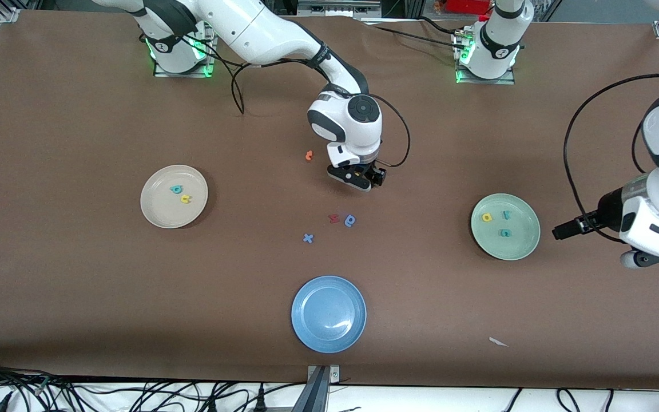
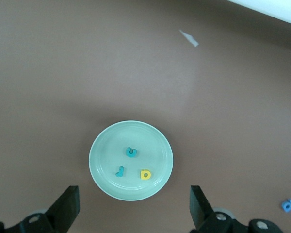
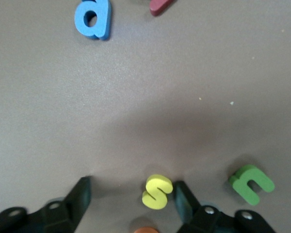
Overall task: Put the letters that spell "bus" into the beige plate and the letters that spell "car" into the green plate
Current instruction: 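Grasp the yellow s with the right gripper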
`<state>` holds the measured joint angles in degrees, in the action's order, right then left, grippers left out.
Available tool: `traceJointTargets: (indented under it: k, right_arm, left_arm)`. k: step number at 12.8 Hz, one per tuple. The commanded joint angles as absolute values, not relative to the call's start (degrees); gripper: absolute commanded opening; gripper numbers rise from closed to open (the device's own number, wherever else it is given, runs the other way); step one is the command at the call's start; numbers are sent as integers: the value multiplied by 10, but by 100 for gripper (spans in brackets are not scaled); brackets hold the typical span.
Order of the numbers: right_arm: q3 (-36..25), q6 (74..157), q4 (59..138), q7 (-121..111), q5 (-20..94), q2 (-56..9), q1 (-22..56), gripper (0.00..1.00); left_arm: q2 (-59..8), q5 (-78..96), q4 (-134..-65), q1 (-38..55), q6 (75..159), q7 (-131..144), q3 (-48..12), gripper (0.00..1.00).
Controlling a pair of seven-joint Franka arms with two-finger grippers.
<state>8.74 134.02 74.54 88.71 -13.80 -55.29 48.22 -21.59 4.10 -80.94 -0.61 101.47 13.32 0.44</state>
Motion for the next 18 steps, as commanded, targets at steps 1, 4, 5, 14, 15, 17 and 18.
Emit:
traceJointTargets:
  k: [1,4,5,14,15,17,18]
  right_arm:
    - [82,1339,722,897,-154,-576,490,66]
    - [82,1339,723,896,-170,-577,490,53]
    - [82,1339,724,897,-170,-577,490,48]
    - [84,1339,726,901,-183,-589,494,6]
    - [84,1339,726,898,-183,-589,494,0]
    - [84,1339,726,896,-183,-587,494,0]
    - [84,1339,726,893,-182,-584,492,0]
  left_arm:
    - [-188,44,-802,-10,991,44,8,99]
    - [-158,44,-802,-11,973,24,6,99]
    - [-152,42,-802,-11,956,-1,5,99]
    - [-86,-8,-902,-10,1002,-54,3,99]
    - [-88,-8,-910,-11,1025,-53,3,100]
    - [-92,-7,-917,-11,1033,-51,4,100]
    - [-99,-4,-910,-10,1034,-46,4,100]
